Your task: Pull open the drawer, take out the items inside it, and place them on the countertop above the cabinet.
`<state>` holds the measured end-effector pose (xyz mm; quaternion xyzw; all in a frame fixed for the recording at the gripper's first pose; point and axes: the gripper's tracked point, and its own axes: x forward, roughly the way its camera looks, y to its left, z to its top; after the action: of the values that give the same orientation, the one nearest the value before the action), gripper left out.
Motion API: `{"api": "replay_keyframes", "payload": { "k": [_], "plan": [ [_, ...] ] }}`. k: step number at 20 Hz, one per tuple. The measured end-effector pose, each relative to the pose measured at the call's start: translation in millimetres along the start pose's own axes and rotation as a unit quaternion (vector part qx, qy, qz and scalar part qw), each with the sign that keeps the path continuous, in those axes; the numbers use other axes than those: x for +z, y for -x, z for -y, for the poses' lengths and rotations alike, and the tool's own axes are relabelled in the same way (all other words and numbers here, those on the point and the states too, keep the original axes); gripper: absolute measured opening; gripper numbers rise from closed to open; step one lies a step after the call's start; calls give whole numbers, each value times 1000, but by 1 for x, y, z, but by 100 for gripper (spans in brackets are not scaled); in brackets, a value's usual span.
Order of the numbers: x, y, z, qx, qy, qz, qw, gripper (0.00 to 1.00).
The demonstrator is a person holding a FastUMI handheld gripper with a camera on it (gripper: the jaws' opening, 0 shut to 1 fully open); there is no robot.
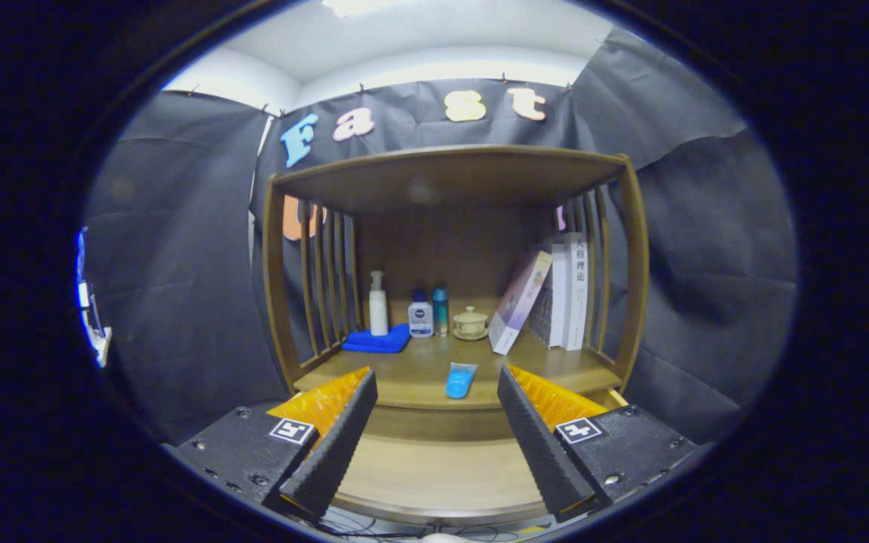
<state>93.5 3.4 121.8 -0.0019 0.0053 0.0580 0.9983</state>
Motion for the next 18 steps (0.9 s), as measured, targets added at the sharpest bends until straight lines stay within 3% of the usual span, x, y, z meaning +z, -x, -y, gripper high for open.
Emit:
{"api": "replay_keyframes", "payload": {
  "k": [11, 18],
  "plan": [
    [-107, 70, 13, -35, 29, 3, 999, 100],
    [-201, 76, 16, -34, -1, -60, 998, 100]
  ]
}}
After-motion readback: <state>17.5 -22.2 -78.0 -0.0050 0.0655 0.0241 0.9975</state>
